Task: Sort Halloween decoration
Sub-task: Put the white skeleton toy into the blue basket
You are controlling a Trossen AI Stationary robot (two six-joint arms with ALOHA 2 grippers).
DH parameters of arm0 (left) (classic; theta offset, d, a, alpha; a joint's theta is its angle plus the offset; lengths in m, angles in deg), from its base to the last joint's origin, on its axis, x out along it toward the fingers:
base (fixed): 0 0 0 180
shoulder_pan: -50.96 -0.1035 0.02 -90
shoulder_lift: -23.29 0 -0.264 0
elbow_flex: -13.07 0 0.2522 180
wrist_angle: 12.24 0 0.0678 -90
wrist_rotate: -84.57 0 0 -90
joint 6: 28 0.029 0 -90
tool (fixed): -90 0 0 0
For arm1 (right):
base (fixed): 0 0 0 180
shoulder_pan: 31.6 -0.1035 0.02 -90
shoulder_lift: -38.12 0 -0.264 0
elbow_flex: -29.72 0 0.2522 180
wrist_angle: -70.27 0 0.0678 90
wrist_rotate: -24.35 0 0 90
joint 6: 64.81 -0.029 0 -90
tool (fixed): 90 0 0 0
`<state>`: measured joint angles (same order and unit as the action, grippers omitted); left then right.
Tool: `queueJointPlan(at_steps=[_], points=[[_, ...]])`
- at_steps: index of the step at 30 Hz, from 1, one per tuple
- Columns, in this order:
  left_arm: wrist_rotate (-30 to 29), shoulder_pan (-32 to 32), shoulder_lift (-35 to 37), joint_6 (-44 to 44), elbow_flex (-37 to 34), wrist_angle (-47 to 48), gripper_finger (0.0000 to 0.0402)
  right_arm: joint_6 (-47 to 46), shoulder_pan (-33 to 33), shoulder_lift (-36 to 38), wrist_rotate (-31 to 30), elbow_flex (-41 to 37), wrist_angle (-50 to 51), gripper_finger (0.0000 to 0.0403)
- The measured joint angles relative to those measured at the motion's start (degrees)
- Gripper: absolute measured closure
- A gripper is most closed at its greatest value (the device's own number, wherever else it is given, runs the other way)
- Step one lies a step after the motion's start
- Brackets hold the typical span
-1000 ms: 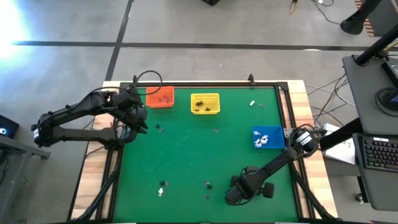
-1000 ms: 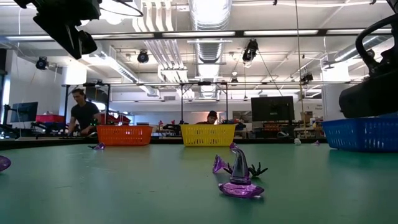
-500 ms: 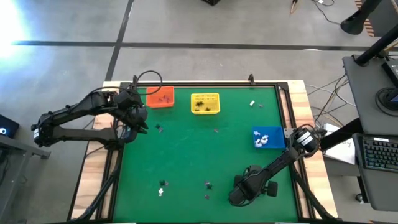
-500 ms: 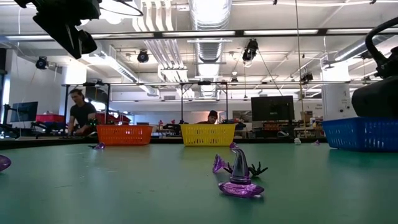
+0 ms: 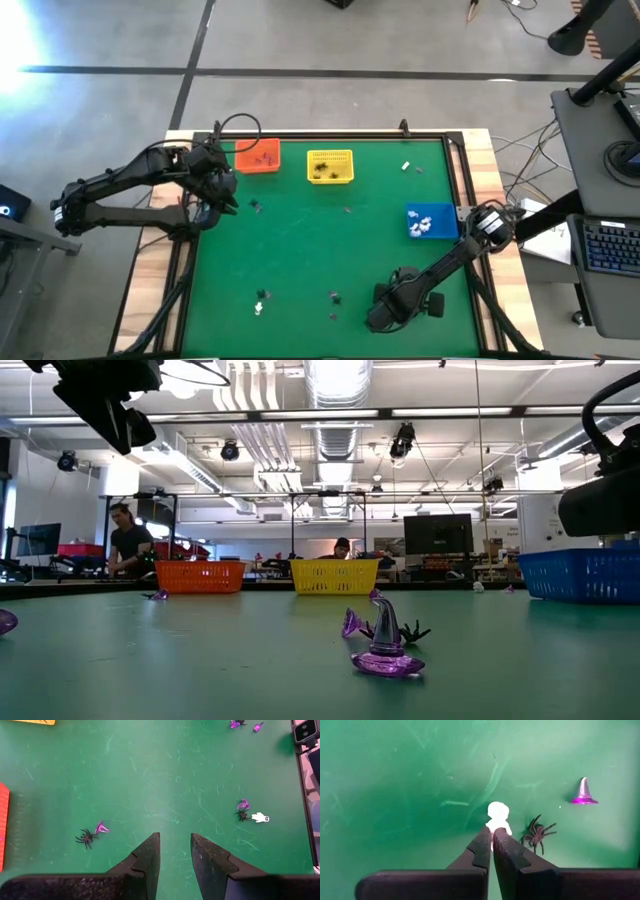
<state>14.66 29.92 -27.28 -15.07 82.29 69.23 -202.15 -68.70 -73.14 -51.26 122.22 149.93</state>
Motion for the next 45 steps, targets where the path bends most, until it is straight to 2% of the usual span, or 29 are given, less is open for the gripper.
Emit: queueJointPlan(at_steps=[16, 26, 38, 45], points=[[0.0, 0.0, 0.0, 0.0, 0.0, -0.6, 0.0311, 0.9, -0.1, 0.2, -1.2, 6.9, 7.3, 0.0395], [0.0, 0.0, 0.0, 0.0, 0.0, -0.7, 0.0311, 1.3, -0.4, 0.2, -1.5, 6.9, 8.4, 0.0391], [0.0, 0.0, 0.0, 0.0, 0.0, -0.6, 0.0311, 1.9, -1.4, 0.5, -1.4, 4.0, 5.4, 0.0313], [0.0, 0.0, 0.0, 0.0, 0.0, -0.6, 0.0311, -2.9, -2.8, 3.2, -4.3, -3.7, -11.0, 0.0310]])
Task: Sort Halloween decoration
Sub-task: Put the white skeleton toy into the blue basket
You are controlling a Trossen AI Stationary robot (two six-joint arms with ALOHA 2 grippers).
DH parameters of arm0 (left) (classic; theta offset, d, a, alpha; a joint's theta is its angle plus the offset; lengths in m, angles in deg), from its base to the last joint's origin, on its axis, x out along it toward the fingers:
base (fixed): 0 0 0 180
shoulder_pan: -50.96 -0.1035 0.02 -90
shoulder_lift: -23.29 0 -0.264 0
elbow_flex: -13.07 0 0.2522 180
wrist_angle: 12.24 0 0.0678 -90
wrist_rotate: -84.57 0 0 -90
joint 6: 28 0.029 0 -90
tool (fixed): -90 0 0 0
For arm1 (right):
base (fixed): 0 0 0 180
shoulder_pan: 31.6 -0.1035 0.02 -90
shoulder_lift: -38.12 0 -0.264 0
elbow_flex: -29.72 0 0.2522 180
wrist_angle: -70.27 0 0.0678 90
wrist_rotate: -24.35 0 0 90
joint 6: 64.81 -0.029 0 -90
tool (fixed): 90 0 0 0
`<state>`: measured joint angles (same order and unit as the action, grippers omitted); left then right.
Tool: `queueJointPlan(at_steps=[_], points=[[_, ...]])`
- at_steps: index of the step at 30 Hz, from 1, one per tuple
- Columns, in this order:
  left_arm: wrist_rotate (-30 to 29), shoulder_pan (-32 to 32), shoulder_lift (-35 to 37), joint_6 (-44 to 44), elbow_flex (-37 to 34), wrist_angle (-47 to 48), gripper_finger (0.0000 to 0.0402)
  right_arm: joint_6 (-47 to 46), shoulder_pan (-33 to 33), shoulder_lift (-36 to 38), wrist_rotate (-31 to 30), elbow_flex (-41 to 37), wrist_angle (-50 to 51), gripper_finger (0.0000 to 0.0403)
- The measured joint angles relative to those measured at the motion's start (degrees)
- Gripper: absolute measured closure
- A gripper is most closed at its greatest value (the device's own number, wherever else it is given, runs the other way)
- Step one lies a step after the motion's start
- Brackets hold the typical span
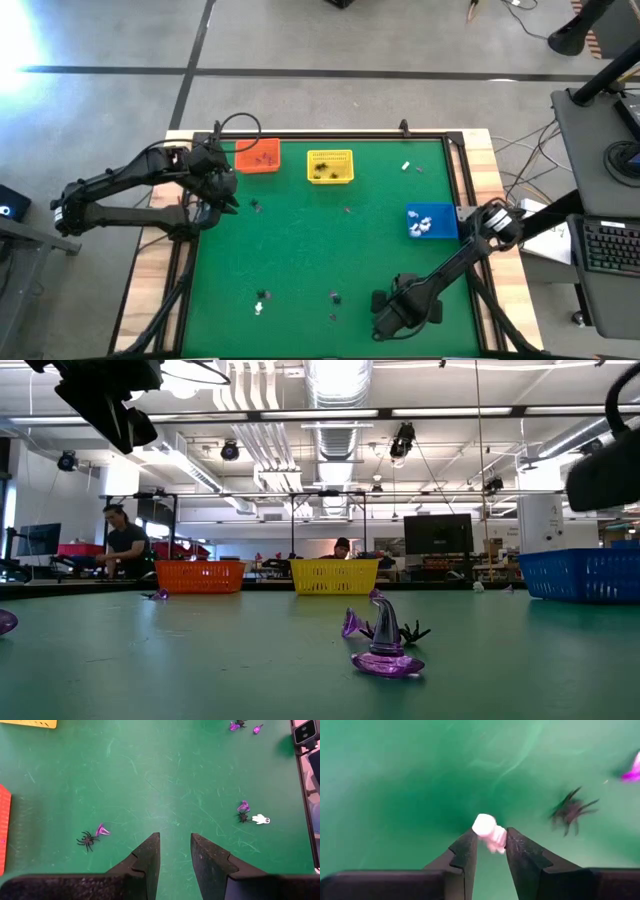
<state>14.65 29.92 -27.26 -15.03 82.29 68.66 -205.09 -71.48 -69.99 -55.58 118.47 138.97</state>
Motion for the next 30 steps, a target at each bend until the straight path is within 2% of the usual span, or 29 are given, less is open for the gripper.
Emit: queueJointPlan(at_steps=[9, 17, 23, 30], points=[[0.0, 0.0, 0.0, 0.3, 0.0, 0.3, 0.0311, 1.1, 0.1, 0.3, 1.6, -3.3, -1.9, 0.0318], [0.0, 0.0, 0.0, 0.3, 0.0, 0.2, 0.0311, 3.0, 0.2, 0.7, 1.9, -3.9, -2.2, 0.0382], [0.0, 0.0, -0.1, 0.3, 0.0, 0.2, 0.0311, 3.3, 0.2, 2.4, 1.9, -4.1, -1.9, 0.0390], [0.0, 0.0, -0.1, 0.3, 0.0, 0.2, 0.0311, 3.8, 0.1, 5.7, -2.6, -1.6, 2.8, 0.0397]])
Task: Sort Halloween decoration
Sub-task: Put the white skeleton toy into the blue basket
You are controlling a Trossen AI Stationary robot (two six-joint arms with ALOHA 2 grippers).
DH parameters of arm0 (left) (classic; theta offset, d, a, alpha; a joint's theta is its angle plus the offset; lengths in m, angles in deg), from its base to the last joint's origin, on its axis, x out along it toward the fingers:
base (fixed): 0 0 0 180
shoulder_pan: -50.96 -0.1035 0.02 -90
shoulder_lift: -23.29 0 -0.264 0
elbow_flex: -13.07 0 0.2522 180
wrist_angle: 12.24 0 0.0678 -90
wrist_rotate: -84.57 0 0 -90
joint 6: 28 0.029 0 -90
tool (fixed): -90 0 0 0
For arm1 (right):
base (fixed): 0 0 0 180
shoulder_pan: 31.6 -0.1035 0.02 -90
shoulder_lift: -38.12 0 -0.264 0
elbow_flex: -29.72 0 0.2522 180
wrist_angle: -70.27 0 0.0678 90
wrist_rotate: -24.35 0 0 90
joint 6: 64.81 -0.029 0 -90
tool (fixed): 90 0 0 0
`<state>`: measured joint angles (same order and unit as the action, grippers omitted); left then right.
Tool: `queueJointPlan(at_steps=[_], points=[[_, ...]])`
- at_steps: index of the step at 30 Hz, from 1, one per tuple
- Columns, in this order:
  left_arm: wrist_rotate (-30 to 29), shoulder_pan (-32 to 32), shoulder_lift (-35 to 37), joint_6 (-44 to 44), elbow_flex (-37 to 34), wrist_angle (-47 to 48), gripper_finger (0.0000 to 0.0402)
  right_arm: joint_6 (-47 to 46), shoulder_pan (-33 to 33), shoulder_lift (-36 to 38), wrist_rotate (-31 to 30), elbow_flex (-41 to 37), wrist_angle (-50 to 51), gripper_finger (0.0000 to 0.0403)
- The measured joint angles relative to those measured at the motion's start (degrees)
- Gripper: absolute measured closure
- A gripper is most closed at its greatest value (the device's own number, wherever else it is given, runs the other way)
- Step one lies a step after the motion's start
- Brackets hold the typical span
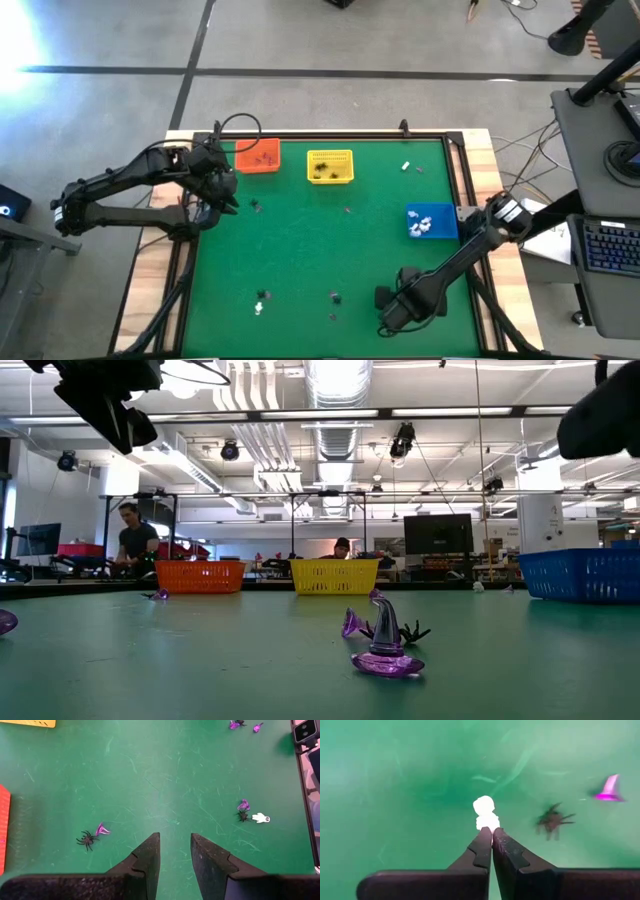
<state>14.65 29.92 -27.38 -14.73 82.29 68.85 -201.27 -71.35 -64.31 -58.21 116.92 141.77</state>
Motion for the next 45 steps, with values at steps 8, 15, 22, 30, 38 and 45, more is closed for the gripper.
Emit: queueJointPlan(at_steps=[8, 15, 22, 30, 38, 45], points=[[0.0, 0.0, -0.5, -0.1, 0.0, 0.0, 0.0311, 0.2, 0.3, 1.0, -3.0, 3.4, 9.3, 0.0396], [0.0, 0.0, -1.9, -0.3, 0.0, 0.0, 0.0311, 1.0, 2.5, 2.9, -6.8, 3.2, 17.0, 0.0395], [0.0, 0.0, -3.8, -0.3, 0.0, 0.0, 0.0311, 2.3, 5.4, 8.4, -12.0, 2.8, 25.8, 0.0395], [0.0, 0.0, -4.4, -0.5, 0.0, 0.2, 0.0311, 6.1, 8.7, 15.9, -20.9, 1.4, 27.2, 0.0394], [0.0, 0.0, -2.7, -0.5, 0.0, 2.2, 0.0311, 12.5, 8.7, 16.3, -20.6, 1.4, 16.8, 0.0387], [0.0, 0.0, -1.8, -0.5, 0.0, 3.2, 0.0311, 22.4, 8.8, 13.0, -13.3, 1.4, 15.4, 0.0334]])
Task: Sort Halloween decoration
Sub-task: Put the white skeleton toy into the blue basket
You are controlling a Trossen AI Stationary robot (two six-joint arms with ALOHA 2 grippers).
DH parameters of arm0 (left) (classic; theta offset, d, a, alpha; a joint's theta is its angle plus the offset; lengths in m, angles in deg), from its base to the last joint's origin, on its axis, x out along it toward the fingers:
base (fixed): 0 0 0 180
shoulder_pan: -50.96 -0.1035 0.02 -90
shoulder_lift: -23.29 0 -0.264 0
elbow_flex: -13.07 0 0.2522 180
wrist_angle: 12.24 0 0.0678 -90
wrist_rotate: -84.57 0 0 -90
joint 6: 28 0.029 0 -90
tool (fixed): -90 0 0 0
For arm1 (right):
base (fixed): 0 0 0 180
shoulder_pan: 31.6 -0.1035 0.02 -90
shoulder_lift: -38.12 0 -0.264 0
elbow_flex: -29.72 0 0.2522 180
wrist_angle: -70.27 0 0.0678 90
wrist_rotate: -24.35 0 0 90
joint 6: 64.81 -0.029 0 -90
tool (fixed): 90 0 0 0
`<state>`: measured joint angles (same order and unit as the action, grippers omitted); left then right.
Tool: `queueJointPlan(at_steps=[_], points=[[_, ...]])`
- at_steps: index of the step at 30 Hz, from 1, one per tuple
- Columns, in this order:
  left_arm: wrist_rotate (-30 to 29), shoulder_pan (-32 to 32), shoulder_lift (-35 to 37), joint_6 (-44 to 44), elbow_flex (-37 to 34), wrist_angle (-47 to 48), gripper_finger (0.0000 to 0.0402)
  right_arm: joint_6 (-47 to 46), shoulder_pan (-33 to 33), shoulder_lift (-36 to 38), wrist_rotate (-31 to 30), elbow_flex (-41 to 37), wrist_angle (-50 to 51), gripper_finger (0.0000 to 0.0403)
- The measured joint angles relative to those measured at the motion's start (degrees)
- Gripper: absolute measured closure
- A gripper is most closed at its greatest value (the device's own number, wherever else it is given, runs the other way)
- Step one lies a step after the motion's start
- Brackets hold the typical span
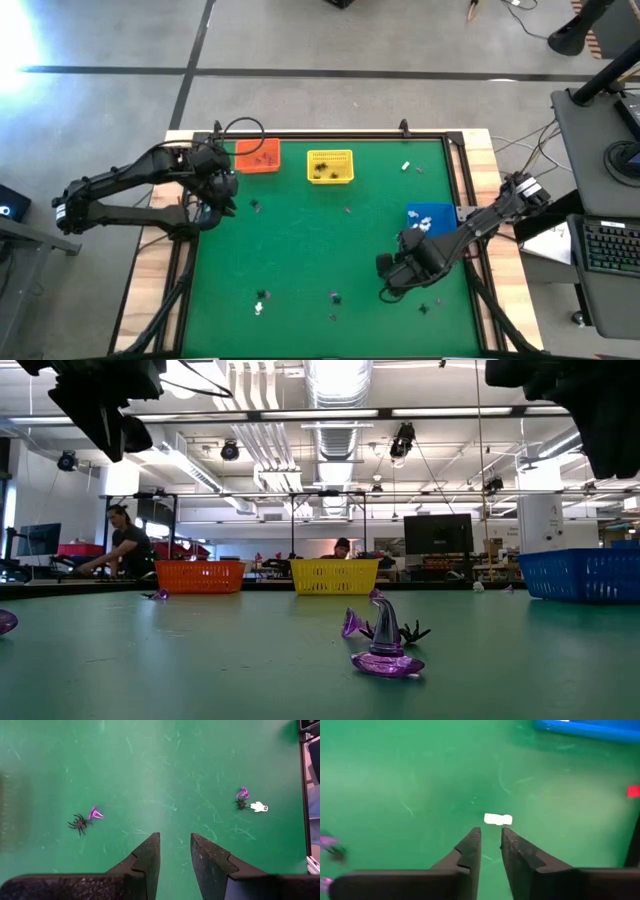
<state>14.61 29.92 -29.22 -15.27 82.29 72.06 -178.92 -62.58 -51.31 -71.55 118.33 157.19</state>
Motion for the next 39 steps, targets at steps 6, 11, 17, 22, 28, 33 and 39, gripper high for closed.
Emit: queueJointPlan(at_steps=[6, 11, 17, 22, 28, 33, 39], points=[[0.0, 0.0, 0.0, -0.3, 0.0, 0.5, 0.0311, 18.8, 0.3, -1.5, -0.2, -0.4, 0.0, 0.0303], [0.0, 0.0, 0.0, -2.1, 0.0, 1.1, 0.0311, 33.2, 0.3, -1.4, -0.2, -2.7, -0.4, 0.0301], [0.0, 0.0, 0.0, -4.4, 0.0, 1.1, 0.0311, 36.8, 0.3, -1.1, 1.3, -7.3, -3.3, 0.0305], [0.0, 0.0, -0.1, -6.4, 0.0, 1.1, 0.0311, 40.6, 0.3, -1.1, 4.4, -10.7, -12.5, 0.0315], [0.0, 0.0, -0.1, -7.8, 0.0, 1.1, 0.0311, 42.6, 0.4, -1.1, 6.5, -12.5, -14.0, 0.0305], [0.0, 0.0, -0.3, -9.4, 0.0, 1.1, 0.0311, 45.8, 0.4, -1.1, 7.6, -13.2, -14.4, 0.0289], [0.0, 0.0, -1.1, -11.5, 0.0, 1.1, 0.0311, 51.1, 0.7, -1.1, 7.2, -14.4, -14.7, 0.0287]])
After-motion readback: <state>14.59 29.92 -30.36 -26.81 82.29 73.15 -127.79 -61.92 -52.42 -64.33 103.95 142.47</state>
